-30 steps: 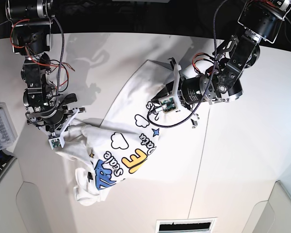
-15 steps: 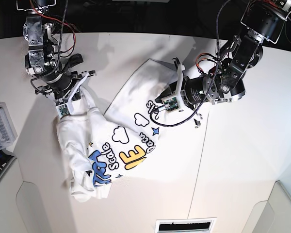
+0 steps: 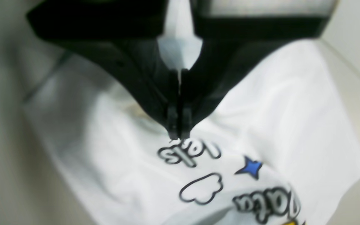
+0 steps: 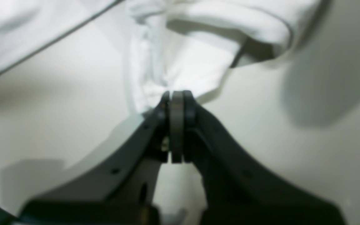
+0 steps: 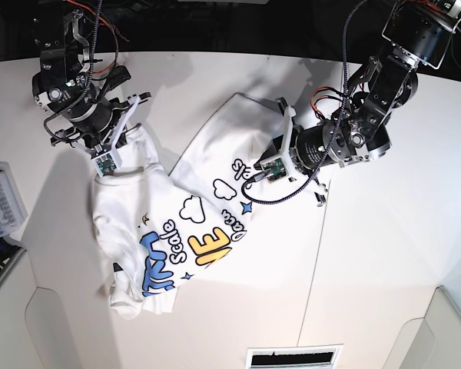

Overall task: Layout the t-shirt on the table in an organized manner, then fold the t-shirt properly
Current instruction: 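Hold the shirt with both grippers and stretch it apart to flatten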

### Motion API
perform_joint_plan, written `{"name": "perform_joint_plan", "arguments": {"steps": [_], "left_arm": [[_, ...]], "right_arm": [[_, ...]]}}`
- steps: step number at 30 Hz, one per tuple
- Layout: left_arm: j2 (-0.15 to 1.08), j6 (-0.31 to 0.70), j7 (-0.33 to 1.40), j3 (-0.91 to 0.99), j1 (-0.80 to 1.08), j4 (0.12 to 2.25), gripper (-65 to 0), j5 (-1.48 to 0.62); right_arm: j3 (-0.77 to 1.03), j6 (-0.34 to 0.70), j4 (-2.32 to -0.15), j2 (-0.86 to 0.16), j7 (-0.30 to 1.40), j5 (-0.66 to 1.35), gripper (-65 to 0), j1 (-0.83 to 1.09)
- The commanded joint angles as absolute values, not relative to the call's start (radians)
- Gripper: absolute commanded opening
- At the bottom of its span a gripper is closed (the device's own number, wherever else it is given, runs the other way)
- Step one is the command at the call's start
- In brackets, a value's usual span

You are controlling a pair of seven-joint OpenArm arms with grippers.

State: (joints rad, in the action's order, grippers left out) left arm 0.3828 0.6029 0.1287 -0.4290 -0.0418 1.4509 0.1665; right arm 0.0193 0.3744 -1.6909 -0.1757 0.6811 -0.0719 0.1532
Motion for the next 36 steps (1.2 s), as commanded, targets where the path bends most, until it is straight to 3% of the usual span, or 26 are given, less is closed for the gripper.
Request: {"name": "perform_joint_plan", "arguments": {"steps": [1, 5, 10, 13, 19, 24, 28, 32, 33, 35, 36], "left_arm": [[0.396, 0.583, 0.117, -0.424, -0.056, 1.466, -65.0, 0.155], [0.416, 0.521, 0.147, -0.424, -0.056, 1.466, -65.0, 0.154], [0.416, 0.324, 0.222, -0.424, -0.057, 1.466, -65.0, 0.128], [0.415, 0.272, 0.218, -0.424, -0.075, 1.466, -65.0, 0.091], [0.378, 0.284, 0.224, -0.415, -0.225, 1.386, -65.0, 0.077], [0.311, 0.408, 0.260, -0.324, -0.389, 1.196, -65.0, 0.001], [0.294, 0.422, 0.257, -0.226, -0.475, 1.004, -65.0, -0.091], [0.294, 0.532, 0.232, -0.123, -0.537, 0.817, -65.0, -0.164], [0.294, 0.545, 0.216, -0.102, -0.545, 0.782, -63.0, -0.183], [0.294, 0.547, 0.180, -0.070, -0.548, 0.743, -50.8, -0.215], [0.294, 0.547, 0.164, -0.064, -0.548, 0.735, -48.2, -0.229]], "right_arm": [[0.022, 0.374, -1.725, -0.195, 0.672, -0.078, -65.0, 0.148], [0.022, 0.369, -1.764, -0.240, 0.709, -0.098, -65.0, 0.159], [0.036, 0.362, -1.800, -0.254, 0.688, -0.084, -65.0, 0.158], [0.035, 0.363, -1.807, -0.245, 0.630, -0.027, -65.0, 0.146], [0.035, 0.363, -1.787, -0.173, 0.630, 0.023, -65.0, 0.076], [0.035, 0.363, -1.752, -0.116, 0.633, 0.031, -65.0, 0.025], [0.033, 0.372, -1.734, -0.108, 0.633, 0.042, -65.0, 0.023], [0.033, 0.372, -1.704, -0.107, 0.628, 0.054, -65.0, 0.023], [0.032, 0.373, -1.697, -0.108, 0.625, 0.054, -65.0, 0.022], [0.031, 0.374, -1.690, -0.107, 0.626, 0.053, -65.0, 0.023], [0.031, 0.374, -1.684, -0.108, 0.628, 0.052, -65.0, 0.023]]}}
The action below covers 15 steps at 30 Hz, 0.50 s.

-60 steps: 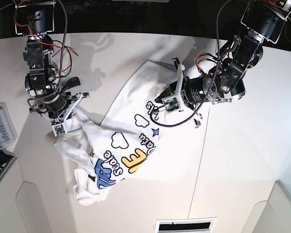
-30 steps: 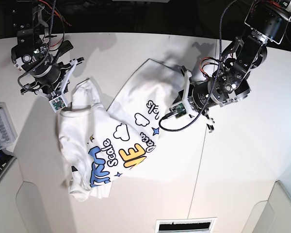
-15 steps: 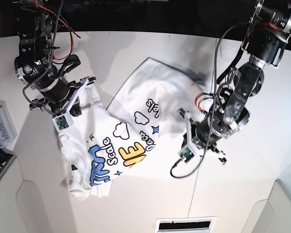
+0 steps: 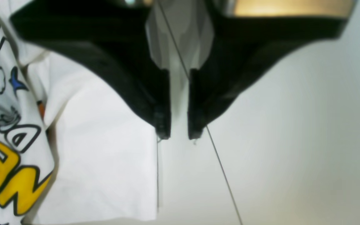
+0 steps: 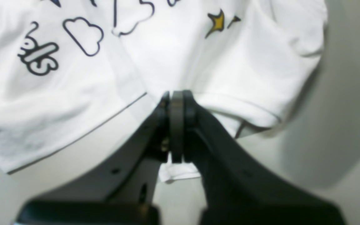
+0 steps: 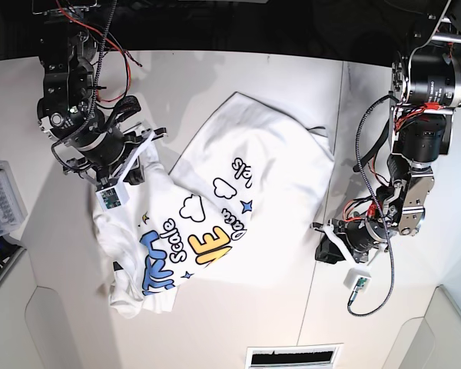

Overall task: Layout the t-shirt on the table in an organized manner, then fold the t-shirt properly
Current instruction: 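Hold the shirt with both grippers and stretch it apart to flatten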

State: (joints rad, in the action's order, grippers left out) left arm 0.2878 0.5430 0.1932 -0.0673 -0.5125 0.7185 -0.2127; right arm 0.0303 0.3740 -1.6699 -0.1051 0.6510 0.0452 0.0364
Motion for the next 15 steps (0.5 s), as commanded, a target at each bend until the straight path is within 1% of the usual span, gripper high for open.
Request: {"name": "perform_joint_plan", "arguments": {"steps": [1, 3, 6, 10, 15], "left_arm": [[0.294, 0.547, 0.150, -0.063, -0.547, 0.730, -48.0, -0.239], [0.291, 0.546, 0.145, -0.063, -0.548, 0.728, -48.0, -0.252], [0.282, 0.546, 0.144, -0.063, -0.548, 0.728, -48.1, -0.251], [0.252, 0.547, 0.137, -0.063, -0.548, 0.728, -48.1, -0.251], [0.220, 0.547, 0.138, -0.063, -0.542, 0.728, -48.1, -0.249]], "right_arm": [[0.031, 0.374, -1.675, -0.108, 0.629, 0.047, -65.0, 0.023], [0.031, 0.361, -1.637, -0.108, 0.627, 0.006, -65.0, 0.022], [0.031, 0.308, -1.529, -0.111, 0.589, -0.054, -65.0, 0.009], [0.031, 0.307, -1.375, -0.116, 0.540, -0.052, -65.0, -0.041], [0.031, 0.311, -1.337, -0.116, 0.537, -0.053, -65.0, -0.064]]}}
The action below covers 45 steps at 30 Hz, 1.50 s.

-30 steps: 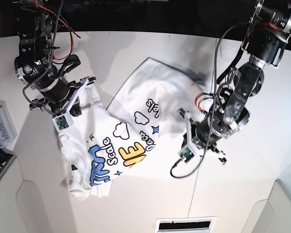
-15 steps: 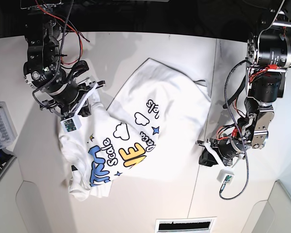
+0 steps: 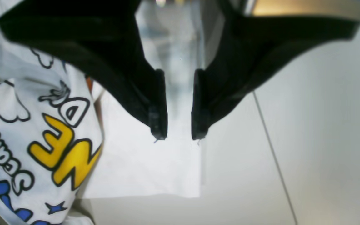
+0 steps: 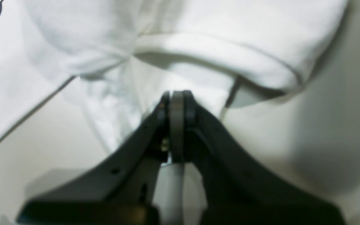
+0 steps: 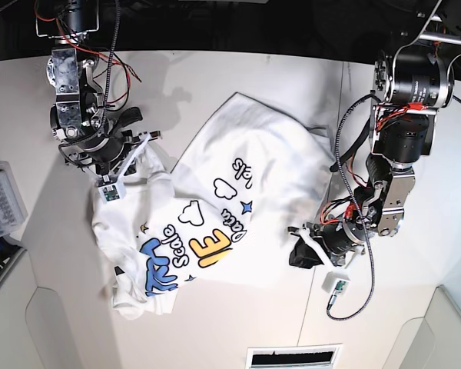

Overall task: Layout the t-shirt on the table in an organized manner, then fold the t-shirt properly
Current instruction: 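Hold the shirt with both grippers and stretch it apart to flatten, then release with the left gripper and regrasp the shirt near its middle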

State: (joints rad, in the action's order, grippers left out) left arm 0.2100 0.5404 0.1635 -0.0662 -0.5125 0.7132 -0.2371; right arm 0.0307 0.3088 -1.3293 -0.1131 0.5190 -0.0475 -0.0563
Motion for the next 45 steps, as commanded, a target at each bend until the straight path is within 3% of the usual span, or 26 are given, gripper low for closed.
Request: {"name": "perform_joint_plan", "arguments": {"steps": [1, 6, 14, 25, 34, 39, 45], "left_arm": [[0.219, 0.546, 0.137, -0.063, -0.540, 0.728, -48.1, -0.247], [0.222, 0.546, 0.107, -0.063, -0.540, 0.728, -48.1, -0.243], [0.245, 0.535, 0.100, -0.063, -0.542, 0.728, -48.1, -0.243], [0.286, 0.535, 0.095, -0.063, -0.542, 0.728, -48.1, -0.243], [0.285, 0.536, 0.086, -0.063, -0.539, 0.728, -48.1, -0.243], [0.280, 0.535, -0.121, -0.063, -0.517, 0.728, -48.1, -0.239], [0.256, 0.537, -0.374, -0.063, -0.472, 0.728, -48.1, -0.121]], "right_arm": [[0.031, 0.311, -1.337, -0.116, 0.551, -0.053, -65.0, -0.064], [0.031, 0.352, -1.337, -0.119, 0.697, -0.053, -65.0, -0.041], [0.031, 0.352, -1.436, -0.130, 0.690, -0.084, -65.0, 0.157], [0.035, 0.344, -1.798, -0.216, 0.722, -0.097, -65.0, 0.388], [0.035, 0.337, -2.113, -0.215, 0.685, -0.007, -65.0, 0.348], [0.035, 0.337, -2.102, -0.171, 0.685, 0.012, -65.0, 0.243], [0.035, 0.339, -1.942, -0.094, 0.681, 0.027, -65.0, 0.169]]}}
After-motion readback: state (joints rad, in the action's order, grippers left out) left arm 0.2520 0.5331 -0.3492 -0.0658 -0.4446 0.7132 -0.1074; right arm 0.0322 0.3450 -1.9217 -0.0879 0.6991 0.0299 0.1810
